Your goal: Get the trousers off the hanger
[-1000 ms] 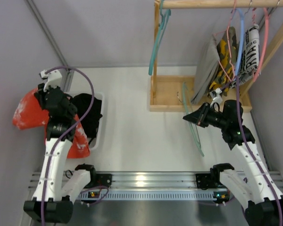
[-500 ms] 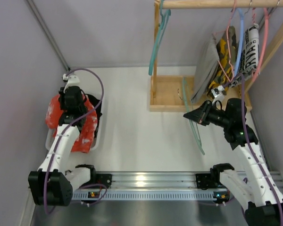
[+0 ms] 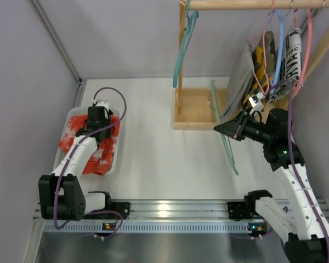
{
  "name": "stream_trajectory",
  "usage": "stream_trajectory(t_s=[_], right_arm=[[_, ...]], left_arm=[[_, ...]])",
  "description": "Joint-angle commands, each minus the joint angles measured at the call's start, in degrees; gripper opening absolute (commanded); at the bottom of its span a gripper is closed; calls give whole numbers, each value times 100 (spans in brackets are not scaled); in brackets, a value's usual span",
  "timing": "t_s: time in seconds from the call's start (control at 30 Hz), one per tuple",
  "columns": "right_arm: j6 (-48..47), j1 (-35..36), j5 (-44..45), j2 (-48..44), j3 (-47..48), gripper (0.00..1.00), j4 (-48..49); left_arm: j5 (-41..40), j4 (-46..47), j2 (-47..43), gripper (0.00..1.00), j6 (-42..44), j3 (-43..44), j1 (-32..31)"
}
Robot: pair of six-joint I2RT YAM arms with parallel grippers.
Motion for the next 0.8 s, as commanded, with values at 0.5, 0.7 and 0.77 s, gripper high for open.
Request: stream_trajectory(t_s=[0.5,0.7,0.77], right_arm=[[1741,-10,388,515,1971,0,16],[2594,-10,159,1059,2586,0,473],[2780,-10,177,1278,2832,0,465]], left_arm=[[2757,-1091,-2886,98,-75,1589,-9],[3380,-1082,-3318,98,-32,1738,-9],[4123,-1091,-3423,98,117,1712,-9]])
